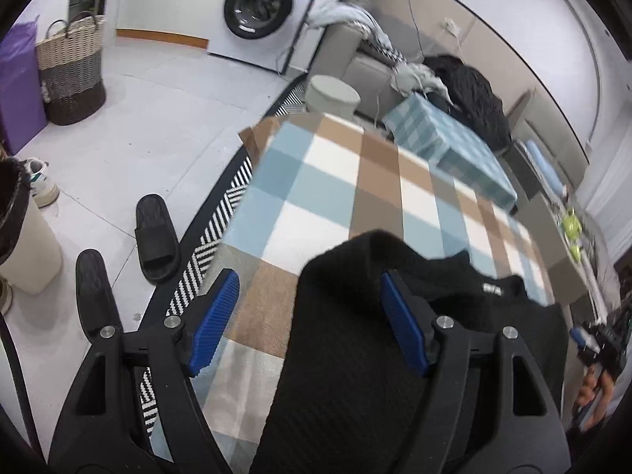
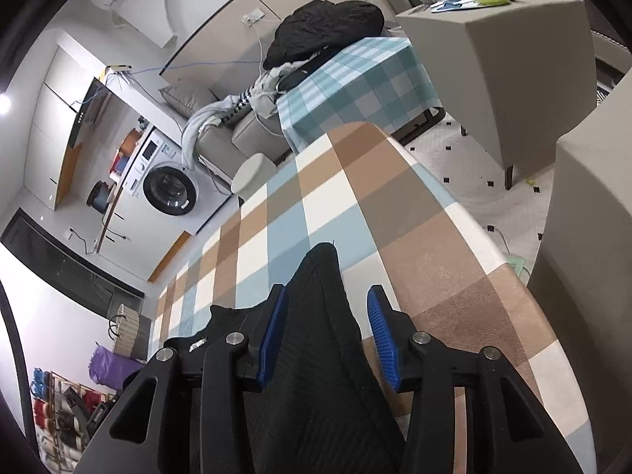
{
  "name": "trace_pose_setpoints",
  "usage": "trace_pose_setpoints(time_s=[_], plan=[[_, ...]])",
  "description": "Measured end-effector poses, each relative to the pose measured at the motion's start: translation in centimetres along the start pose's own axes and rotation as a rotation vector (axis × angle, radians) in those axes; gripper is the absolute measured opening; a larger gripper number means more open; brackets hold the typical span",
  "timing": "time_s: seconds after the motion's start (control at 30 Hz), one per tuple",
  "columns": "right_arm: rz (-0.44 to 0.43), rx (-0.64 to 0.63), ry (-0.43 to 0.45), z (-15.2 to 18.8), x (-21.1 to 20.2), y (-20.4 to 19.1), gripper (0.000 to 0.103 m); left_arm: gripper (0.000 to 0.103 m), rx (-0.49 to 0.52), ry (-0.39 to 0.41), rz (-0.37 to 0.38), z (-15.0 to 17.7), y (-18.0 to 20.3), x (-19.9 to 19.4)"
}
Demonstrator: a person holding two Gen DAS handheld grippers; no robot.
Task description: Fold small clothes
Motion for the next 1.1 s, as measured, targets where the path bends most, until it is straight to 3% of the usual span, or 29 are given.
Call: trace_pose_setpoints(time_s=[0.2,0.3,0.43,0.6,0.73,0.9,1.1], plan=[[0.007,-0.045,-0.055,0.2,2.2,-1.0,0.048,0.071,0.084,-0.014,-0.013,0.0,1.7,2.0],[0.021,-0.085,-0.09,0.5,3.4,-1.6,0.055,0.071,0.108,-0.01,-0.015,-0.3,2.3,2.8],[0.052,-0.131,-0.104,0.9,4.3,-2.0,0.055,0.069,0.126,-0.017,-0.021,-0.9,2.7,3.2],[0.067,-0.146,-0.089,0.4,3.9,-2.0,0.055,0.069,0.035,0.056,-0.093,-3.7,0.4,3.0],[0.068,-0.132,-0.092,0.3,3.8,-1.7,0.055,0.069,-0.074,0.044,-0.022,-4.4,-1.5,2.6],[0.047,-0.121,-0.08,0.1,3.4,-1.4,0.055,0.07,-0.032,0.056,0.046,-3.2,-1.3,1.1],[0.009,-0.111,-0.095,0.0,3.8,-1.6,0.055,0.071,0.081,-0.042,0.06,-1.0,0.4,2.6]])
Point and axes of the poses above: each gripper's, at about its wrist camera, not at the fingertips, and x roughly the way its jaws point, y to its right, z to its underside, the point moved 2 cm from there along x, roughly the way its jaws point, and after that the axes turned 3 degrees about -z, right-handed, at the moved point
